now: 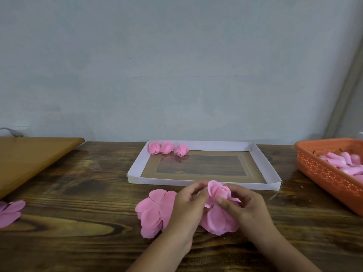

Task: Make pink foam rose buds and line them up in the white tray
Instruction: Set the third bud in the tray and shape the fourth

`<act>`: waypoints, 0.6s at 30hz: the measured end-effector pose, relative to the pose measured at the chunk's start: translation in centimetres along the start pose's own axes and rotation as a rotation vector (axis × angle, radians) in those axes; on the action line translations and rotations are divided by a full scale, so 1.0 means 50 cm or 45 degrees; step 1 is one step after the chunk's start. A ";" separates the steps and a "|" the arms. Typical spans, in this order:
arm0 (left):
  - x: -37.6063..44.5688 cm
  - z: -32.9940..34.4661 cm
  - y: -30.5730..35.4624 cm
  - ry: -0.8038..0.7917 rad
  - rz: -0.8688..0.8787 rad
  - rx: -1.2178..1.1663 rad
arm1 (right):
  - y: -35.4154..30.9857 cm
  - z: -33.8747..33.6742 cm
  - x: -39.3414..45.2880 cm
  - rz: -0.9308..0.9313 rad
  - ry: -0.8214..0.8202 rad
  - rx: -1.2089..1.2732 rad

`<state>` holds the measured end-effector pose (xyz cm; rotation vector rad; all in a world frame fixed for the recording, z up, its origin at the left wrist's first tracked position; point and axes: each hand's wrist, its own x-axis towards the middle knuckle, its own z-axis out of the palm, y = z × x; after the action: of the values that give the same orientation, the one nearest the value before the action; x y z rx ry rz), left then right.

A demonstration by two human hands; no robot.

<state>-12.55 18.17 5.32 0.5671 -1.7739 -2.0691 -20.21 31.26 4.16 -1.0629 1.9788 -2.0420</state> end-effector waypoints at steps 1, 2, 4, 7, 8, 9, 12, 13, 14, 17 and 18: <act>-0.001 0.001 0.001 -0.020 0.006 0.019 | -0.001 0.000 0.000 0.002 0.005 -0.002; -0.003 0.002 0.003 -0.042 0.009 0.030 | -0.002 0.000 0.000 0.003 0.008 -0.004; -0.006 0.003 0.006 -0.070 0.009 0.029 | -0.003 -0.002 0.001 0.004 0.008 -0.017; -0.006 0.003 0.007 -0.051 0.011 0.036 | -0.003 -0.004 0.001 0.013 -0.013 -0.017; -0.005 0.004 0.006 -0.028 0.003 0.016 | -0.003 -0.004 0.001 0.018 -0.026 -0.023; -0.004 0.003 0.006 0.002 -0.014 -0.021 | -0.002 -0.003 0.001 0.025 -0.043 -0.036; 0.001 0.000 0.003 0.061 -0.068 -0.097 | -0.002 -0.001 0.000 0.055 -0.091 -0.076; 0.001 0.000 0.003 0.060 -0.071 -0.098 | -0.002 -0.001 0.000 0.060 -0.103 -0.073; 0.001 0.000 0.005 0.052 -0.069 -0.096 | -0.002 -0.001 0.000 0.065 -0.109 -0.064; -0.003 0.002 0.010 0.007 -0.038 -0.093 | -0.005 -0.002 -0.002 0.079 -0.113 -0.011; -0.005 0.003 0.011 -0.014 -0.024 -0.081 | -0.007 -0.002 -0.002 0.081 -0.118 -0.003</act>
<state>-12.41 18.34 5.90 0.5578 -1.7085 -2.1366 -20.03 31.45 4.44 -1.0609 1.9446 -1.9230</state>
